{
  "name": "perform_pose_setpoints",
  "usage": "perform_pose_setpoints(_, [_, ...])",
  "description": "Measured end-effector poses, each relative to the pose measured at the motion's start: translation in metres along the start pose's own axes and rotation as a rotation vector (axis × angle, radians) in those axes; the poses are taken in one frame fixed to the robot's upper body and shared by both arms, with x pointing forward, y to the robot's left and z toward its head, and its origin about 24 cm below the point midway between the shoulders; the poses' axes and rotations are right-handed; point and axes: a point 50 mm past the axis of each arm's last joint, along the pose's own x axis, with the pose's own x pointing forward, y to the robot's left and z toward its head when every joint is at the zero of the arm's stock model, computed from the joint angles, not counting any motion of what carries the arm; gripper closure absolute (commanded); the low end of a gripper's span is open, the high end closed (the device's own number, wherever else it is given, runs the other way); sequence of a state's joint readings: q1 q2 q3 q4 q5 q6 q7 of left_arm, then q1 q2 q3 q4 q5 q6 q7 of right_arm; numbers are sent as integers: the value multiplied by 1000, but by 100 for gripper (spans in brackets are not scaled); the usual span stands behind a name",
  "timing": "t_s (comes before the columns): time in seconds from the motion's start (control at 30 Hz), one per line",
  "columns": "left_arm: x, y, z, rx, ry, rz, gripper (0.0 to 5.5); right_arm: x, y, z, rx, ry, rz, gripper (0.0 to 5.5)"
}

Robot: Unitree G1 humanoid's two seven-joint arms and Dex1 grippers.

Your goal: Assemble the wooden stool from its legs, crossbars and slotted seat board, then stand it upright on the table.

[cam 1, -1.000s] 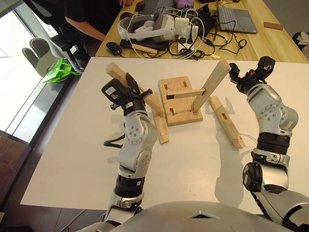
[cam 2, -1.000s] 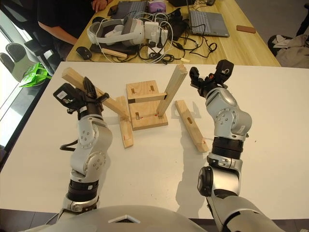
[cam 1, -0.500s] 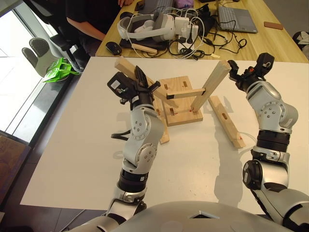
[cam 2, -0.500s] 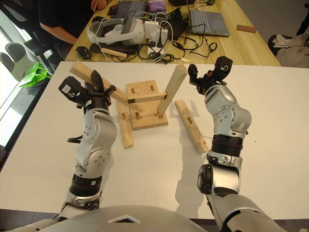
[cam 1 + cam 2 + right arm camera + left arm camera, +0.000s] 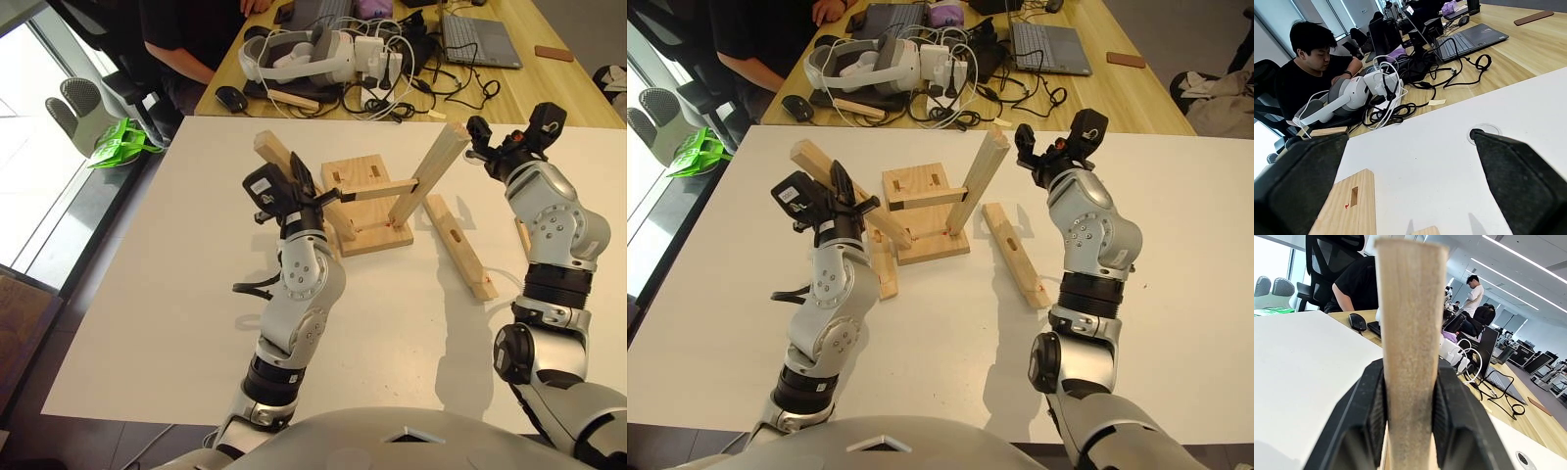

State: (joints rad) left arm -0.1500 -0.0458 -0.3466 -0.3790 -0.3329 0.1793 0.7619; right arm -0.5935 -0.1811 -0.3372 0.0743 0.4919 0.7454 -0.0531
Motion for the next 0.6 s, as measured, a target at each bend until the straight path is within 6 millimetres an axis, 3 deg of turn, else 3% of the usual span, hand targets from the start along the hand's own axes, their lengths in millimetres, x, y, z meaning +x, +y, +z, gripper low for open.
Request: perform_pose_setpoints(0.6, [3, -7, -13, 123, -83, -21, 448, 3, 3, -1, -11, 2, 17, 78])
